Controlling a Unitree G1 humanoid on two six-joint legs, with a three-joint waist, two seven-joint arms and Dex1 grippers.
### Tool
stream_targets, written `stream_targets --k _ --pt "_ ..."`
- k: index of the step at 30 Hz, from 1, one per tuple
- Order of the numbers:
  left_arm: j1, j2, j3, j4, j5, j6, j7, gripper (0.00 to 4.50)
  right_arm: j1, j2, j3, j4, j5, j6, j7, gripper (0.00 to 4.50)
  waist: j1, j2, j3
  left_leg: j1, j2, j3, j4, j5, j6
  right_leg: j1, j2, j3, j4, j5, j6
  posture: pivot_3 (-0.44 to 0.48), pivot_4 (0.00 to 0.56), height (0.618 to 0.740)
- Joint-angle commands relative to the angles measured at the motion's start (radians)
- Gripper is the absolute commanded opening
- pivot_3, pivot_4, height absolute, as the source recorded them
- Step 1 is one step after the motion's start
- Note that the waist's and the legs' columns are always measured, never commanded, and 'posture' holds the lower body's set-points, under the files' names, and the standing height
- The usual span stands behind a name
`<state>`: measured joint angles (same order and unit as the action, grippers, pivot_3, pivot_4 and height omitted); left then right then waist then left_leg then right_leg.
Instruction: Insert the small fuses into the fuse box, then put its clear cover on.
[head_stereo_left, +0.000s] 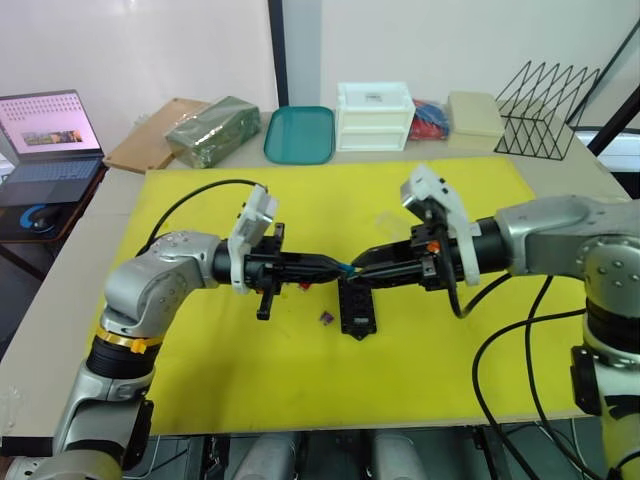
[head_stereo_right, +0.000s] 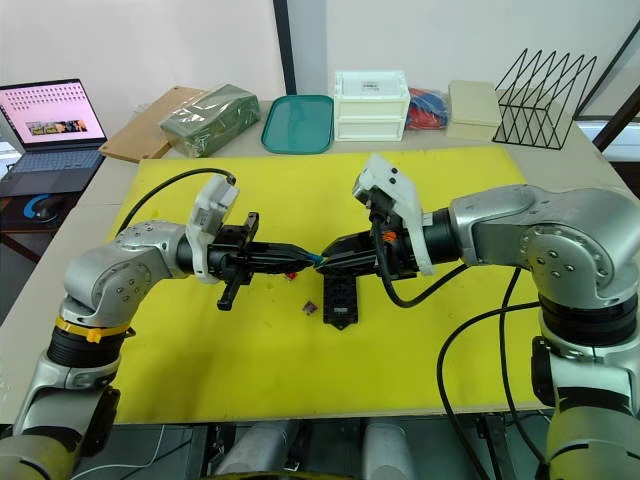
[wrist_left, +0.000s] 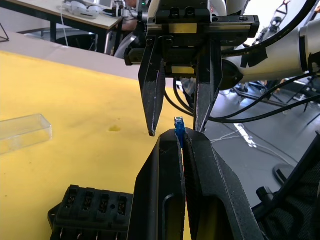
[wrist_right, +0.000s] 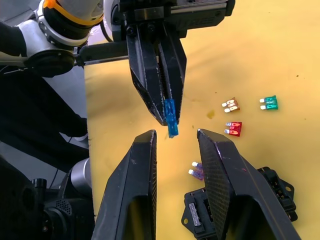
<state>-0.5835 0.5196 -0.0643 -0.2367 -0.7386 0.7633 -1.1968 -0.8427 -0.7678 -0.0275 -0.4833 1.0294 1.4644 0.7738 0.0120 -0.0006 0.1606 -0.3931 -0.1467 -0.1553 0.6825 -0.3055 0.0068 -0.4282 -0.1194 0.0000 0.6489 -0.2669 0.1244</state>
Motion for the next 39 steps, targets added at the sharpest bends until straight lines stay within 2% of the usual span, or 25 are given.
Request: stream_targets --k 1,39 --pt "-0.007 0.008 -0.004 -0.009 0.001 -0.024 -0.005 0.06 -0.022 0.002 -0.029 -0.008 0.025 -0.012 -0.014 1.44 0.000 0.000 0.000 0.000 0.000 0.000 0.000 0.000 0.000 0.000 0.000 0.000 0.000 0.000 0.000 0.000 0.150 0.740" --pt "0.008 0.025 -0.018 -0.003 0.020 -0.054 0.001 0.06 0.015 -0.053 0.037 -0.027 0.014 -0.084 -0.016 1.44 0.001 0.000 0.000 0.000 0.000 0.000 0.000 0.000 0.000 0.000 0.000 0.000 0.000 0.000 0.000 0.000 0.150 0.740"
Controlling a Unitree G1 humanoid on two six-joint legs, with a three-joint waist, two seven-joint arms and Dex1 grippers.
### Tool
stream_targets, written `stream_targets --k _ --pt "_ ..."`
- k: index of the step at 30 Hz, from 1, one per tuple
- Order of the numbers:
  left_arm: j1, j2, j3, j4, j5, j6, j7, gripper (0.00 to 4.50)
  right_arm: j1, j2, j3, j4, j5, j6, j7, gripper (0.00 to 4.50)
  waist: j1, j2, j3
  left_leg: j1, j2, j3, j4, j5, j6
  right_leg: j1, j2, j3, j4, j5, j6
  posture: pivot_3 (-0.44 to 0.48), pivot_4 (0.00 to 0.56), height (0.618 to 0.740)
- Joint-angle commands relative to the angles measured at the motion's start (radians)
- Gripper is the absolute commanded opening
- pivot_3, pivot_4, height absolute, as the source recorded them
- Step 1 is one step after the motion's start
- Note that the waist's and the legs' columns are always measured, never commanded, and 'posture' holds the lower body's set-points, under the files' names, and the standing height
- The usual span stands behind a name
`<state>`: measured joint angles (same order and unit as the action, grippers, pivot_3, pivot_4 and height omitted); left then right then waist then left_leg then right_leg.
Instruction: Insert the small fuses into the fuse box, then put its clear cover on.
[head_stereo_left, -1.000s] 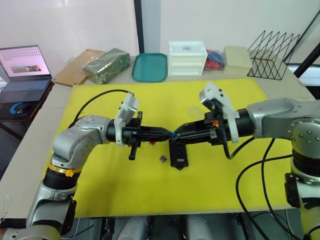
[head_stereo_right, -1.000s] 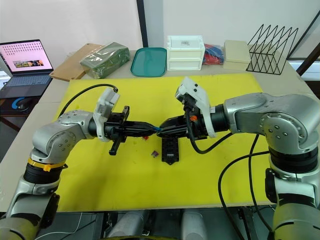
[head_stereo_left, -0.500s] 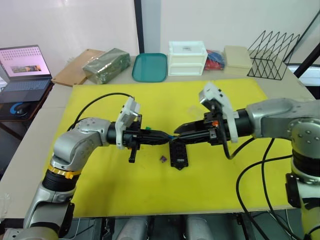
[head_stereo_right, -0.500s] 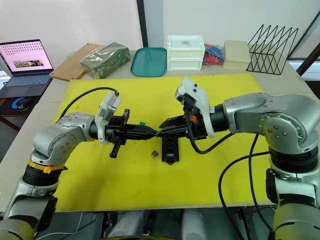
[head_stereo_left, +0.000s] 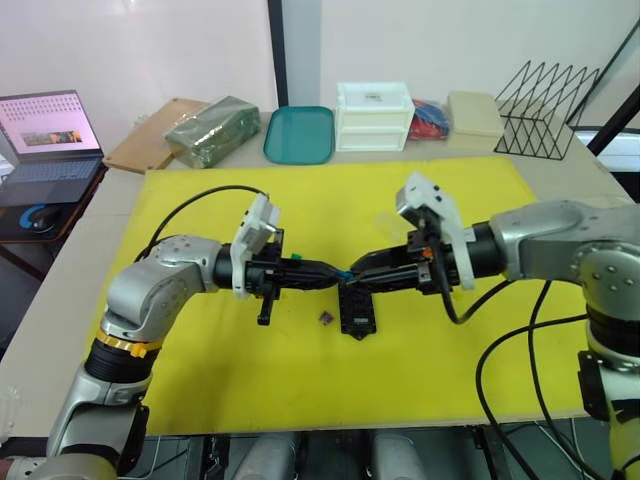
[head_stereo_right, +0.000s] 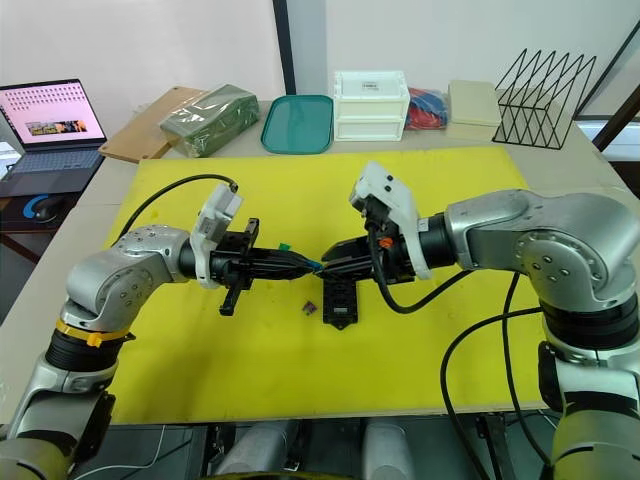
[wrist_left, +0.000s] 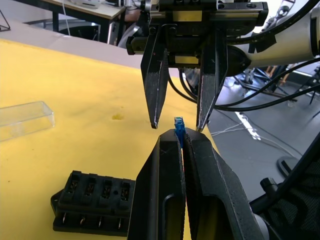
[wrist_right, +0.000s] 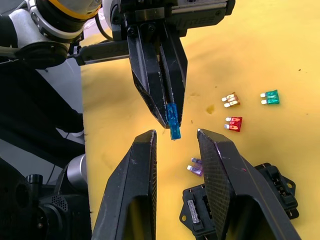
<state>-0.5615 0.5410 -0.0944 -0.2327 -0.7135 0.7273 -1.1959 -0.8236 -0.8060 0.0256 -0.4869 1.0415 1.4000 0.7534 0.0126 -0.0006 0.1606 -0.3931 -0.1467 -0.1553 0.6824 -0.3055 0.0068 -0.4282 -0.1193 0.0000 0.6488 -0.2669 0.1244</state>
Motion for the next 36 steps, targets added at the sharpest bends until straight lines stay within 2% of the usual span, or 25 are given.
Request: stream_targets --k 1,14,15,18,28,31,34,36 --pt "-0.013 0.004 0.012 -0.007 -0.005 -0.019 0.000 0.06 -0.004 -0.014 -0.015 -0.024 0.002 -0.021 0.004 1.44 0.000 0.000 0.000 0.000 0.000 0.000 0.000 0.000 0.000 0.000 0.000 0.000 0.000 0.000 0.000 0.000 0.150 0.740" --pt "-0.006 0.006 0.011 -0.016 -0.005 -0.015 0.004 0.06 -0.003 -0.009 -0.010 -0.027 0.008 -0.025 0.000 1.44 0.000 0.000 0.000 0.000 0.000 0.000 0.000 0.000 0.000 0.000 0.000 0.000 0.000 0.000 0.000 0.000 0.150 0.740" --pt "-0.006 0.006 0.011 -0.017 -0.006 -0.014 0.005 0.00 -0.002 -0.008 -0.008 -0.027 0.006 -0.025 -0.001 0.96 0.000 0.000 0.000 0.000 0.000 0.000 0.000 0.000 0.000 0.000 0.000 0.000 0.000 0.000 0.000 0.000 0.150 0.740" --pt "-0.005 0.004 0.010 -0.019 -0.007 -0.013 0.006 0.00 0.001 -0.007 -0.008 -0.030 0.008 -0.024 -0.003 0.05 0.000 0.000 0.000 0.000 0.000 0.000 0.000 0.000 0.000 0.000 0.000 0.000 0.000 0.000 0.000 0.000 0.150 0.740" --pt "-0.007 0.011 -0.001 -0.017 0.001 -0.006 0.006 0.00 -0.003 -0.002 -0.008 -0.032 0.013 -0.024 -0.008 0.01 0.000 0.000 0.000 0.000 0.000 0.000 0.000 0.000 0.000 0.000 0.000 0.000 0.000 0.000 0.000 0.000 0.150 0.740" --pt "-0.037 0.030 -0.044 0.017 0.064 0.022 0.045 0.00 -0.014 -0.026 0.013 -0.044 -0.011 -0.033 0.001 0.01 0.001 0.000 0.000 0.000 0.000 0.000 0.000 0.000 0.000 0.000 0.000 0.000 0.000 0.000 0.000 0.000 0.150 0.740" --pt "-0.025 0.058 -0.087 0.020 0.122 -0.014 0.038 0.70 -0.016 -0.096 0.091 -0.077 -0.104 -0.095 0.041 0.00 0.000 0.000 0.000 0.000 0.000 0.000 0.000 0.000 0.000 0.000 0.000 0.000 0.000 0.000 0.000 0.000 0.150 0.740" --pt "0.003 0.074 -0.115 0.020 0.173 -0.076 0.027 1.38 -0.003 -0.166 0.171 -0.106 -0.212 -0.186 0.085 0.00 -0.001 0.000 0.000 0.000 0.000 0.000 -0.001 0.000 0.000 0.000 0.000 0.000 0.000 0.000 0.000 0.000 0.150 0.740"
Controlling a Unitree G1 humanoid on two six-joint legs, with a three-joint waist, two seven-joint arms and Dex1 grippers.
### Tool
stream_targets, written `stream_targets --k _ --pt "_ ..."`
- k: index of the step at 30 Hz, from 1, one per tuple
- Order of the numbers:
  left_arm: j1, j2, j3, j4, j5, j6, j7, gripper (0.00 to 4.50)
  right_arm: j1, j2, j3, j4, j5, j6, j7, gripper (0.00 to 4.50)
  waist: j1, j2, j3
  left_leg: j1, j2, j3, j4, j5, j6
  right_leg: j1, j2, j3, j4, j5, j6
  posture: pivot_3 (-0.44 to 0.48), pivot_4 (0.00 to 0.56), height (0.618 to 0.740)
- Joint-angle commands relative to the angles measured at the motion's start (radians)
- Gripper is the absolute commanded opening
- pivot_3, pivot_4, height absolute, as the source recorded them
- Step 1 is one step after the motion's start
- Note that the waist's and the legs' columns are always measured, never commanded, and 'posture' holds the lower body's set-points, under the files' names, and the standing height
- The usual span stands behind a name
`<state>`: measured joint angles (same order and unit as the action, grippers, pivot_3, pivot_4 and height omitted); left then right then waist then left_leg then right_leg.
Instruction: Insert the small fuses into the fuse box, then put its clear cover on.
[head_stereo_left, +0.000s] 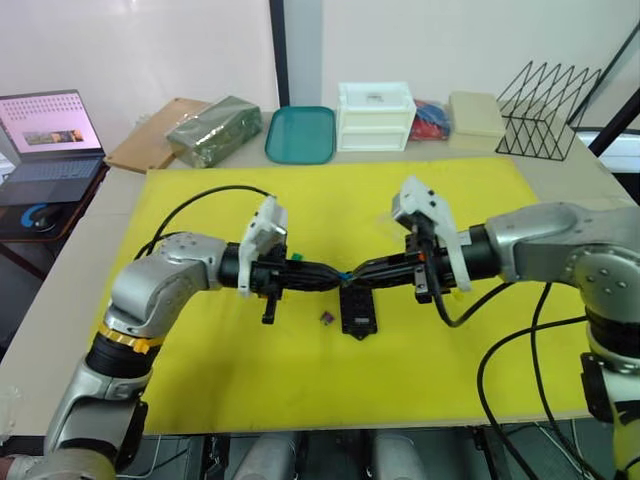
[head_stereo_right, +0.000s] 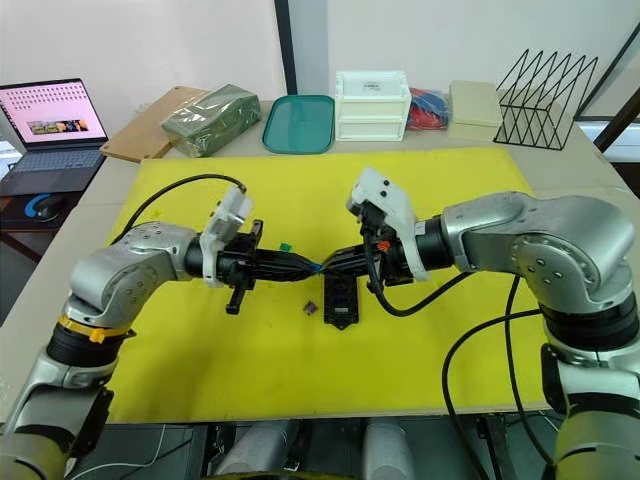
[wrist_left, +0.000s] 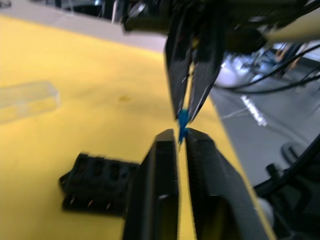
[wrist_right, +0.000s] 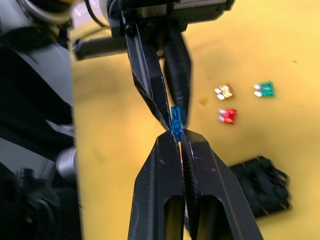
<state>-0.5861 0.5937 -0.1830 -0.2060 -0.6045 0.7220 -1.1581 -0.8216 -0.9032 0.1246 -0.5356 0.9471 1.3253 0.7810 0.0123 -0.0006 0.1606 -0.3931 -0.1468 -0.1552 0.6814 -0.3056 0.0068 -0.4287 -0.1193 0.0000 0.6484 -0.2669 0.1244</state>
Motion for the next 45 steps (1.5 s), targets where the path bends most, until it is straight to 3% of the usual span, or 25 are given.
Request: stream_targets --k 1,8,9,45 --pt "0.047 0.034 -0.051 0.002 0.111 -0.131 -0.022 1.71 0.005 -0.095 0.108 -0.065 -0.163 -0.155 0.080 0.00 -0.002 0.000 0.000 0.000 0.000 0.000 -0.001 0.000 0.000 -0.001 0.000 0.000 0.000 0.000 0.000 0.000 0.150 0.740" --pt "0.106 -0.028 -0.096 0.090 0.266 -0.414 0.000 4.37 0.038 -0.121 0.235 -0.062 -0.328 -0.288 0.164 0.00 0.004 0.000 0.000 0.000 0.000 0.000 0.000 0.000 0.000 0.000 0.000 0.000 -0.001 0.000 0.000 0.000 0.150 0.740" --pt "0.110 -0.035 -0.101 0.097 0.285 -0.448 0.001 4.48 0.038 -0.119 0.248 -0.059 -0.346 -0.299 0.171 0.00 0.004 0.000 0.000 -0.001 0.000 0.000 0.001 0.000 0.000 0.000 0.000 0.000 -0.001 0.000 0.000 0.000 0.150 0.740" --pt "0.138 -0.083 -0.118 0.104 0.367 -0.524 0.002 4.48 0.108 -0.061 0.310 -0.026 -0.554 -0.341 0.240 0.00 0.001 0.000 0.000 0.000 0.000 0.000 0.000 0.000 0.000 0.000 0.000 0.000 0.000 0.000 0.000 0.000 0.150 0.740"
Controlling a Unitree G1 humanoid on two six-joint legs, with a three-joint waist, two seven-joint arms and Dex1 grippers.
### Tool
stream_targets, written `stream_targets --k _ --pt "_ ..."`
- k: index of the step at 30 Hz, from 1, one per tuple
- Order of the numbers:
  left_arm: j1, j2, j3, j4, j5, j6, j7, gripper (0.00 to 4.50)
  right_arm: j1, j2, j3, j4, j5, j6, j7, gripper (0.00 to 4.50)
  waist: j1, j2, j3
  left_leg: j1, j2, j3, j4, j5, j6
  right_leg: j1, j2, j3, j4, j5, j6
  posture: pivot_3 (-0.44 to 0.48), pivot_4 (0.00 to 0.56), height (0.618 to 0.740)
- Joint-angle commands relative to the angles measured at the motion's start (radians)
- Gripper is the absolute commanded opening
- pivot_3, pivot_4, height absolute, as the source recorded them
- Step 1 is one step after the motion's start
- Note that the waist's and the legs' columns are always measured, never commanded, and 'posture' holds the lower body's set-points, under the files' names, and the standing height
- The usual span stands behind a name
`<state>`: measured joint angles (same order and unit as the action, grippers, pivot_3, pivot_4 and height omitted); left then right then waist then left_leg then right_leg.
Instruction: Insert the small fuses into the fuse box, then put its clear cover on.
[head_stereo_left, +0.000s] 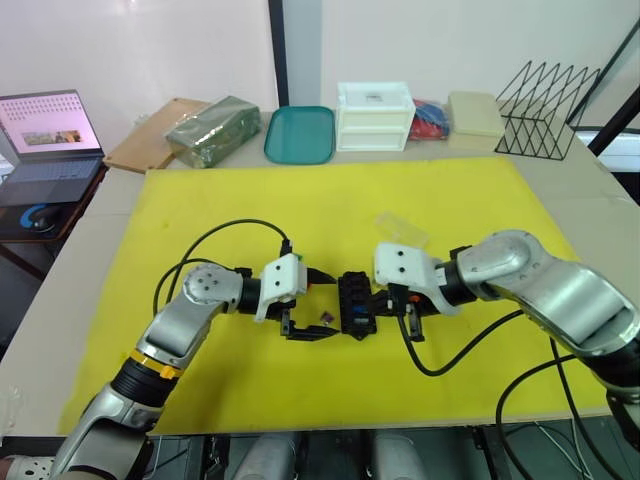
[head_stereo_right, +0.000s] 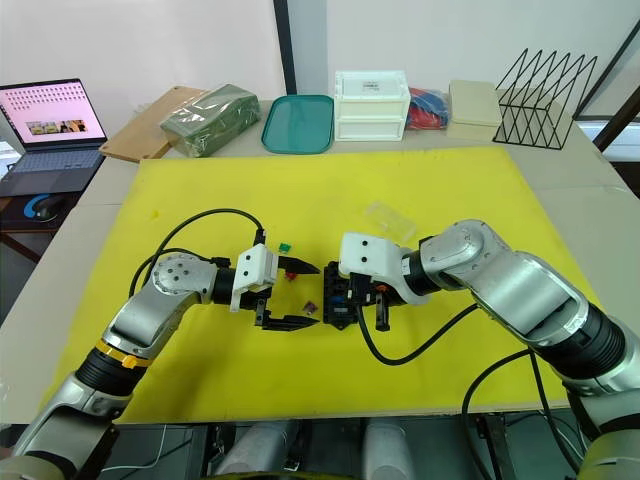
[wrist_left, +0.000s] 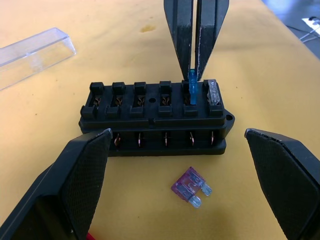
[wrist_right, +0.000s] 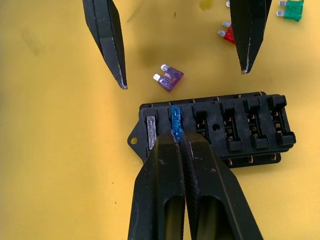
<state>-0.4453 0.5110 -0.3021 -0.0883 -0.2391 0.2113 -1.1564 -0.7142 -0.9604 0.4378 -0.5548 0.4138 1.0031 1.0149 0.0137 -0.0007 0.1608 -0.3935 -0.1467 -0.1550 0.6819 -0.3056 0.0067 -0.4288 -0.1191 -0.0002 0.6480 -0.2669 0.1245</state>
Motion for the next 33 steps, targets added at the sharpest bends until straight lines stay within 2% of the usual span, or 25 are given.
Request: stream_targets --k 1,11,17,32,33 --pt "-0.004 0.000 0.001 -0.013 0.003 -0.014 0.000 4.48 0.003 -0.003 -0.003 -0.006 -0.025 -0.021 0.008 0.00 0.000 0.000 0.000 0.000 0.000 0.000 0.000 0.000 0.000 0.000 0.000 0.000 0.000 0.000 0.000 0.000 0.150 0.740" --pt "-0.007 -0.004 0.002 -0.009 0.013 -0.021 0.000 4.48 0.029 -0.004 0.020 -0.001 -0.075 -0.049 0.019 0.00 0.000 0.000 0.000 0.000 0.000 0.000 0.000 0.000 0.000 0.000 0.000 0.000 0.000 0.000 0.000 0.000 0.150 0.740" --pt "-0.006 -0.005 0.000 -0.011 0.015 -0.022 0.003 4.48 0.035 -0.013 0.076 0.002 -0.147 -0.101 0.041 0.00 0.000 0.000 0.000 0.001 0.000 0.000 0.000 0.000 0.000 0.000 0.000 0.000 0.000 0.000 0.000 0.000 0.150 0.740" --pt "-0.006 -0.012 -0.001 -0.007 0.027 -0.028 0.009 4.48 0.020 0.013 0.074 0.034 -0.209 -0.139 0.104 0.00 0.000 0.000 0.000 0.001 0.000 0.000 0.000 0.000 0.000 0.001 0.000 0.000 0.000 0.000 0.000 0.000 0.150 0.740" --pt "-0.006 -0.012 0.000 -0.008 0.028 -0.027 0.009 4.50 0.016 0.017 0.065 0.031 -0.201 -0.132 0.107 0.24 0.000 0.000 0.000 0.001 0.000 0.000 0.000 0.000 0.000 0.001 0.000 0.000 0.000 0.000 0.000 0.000 0.150 0.740"
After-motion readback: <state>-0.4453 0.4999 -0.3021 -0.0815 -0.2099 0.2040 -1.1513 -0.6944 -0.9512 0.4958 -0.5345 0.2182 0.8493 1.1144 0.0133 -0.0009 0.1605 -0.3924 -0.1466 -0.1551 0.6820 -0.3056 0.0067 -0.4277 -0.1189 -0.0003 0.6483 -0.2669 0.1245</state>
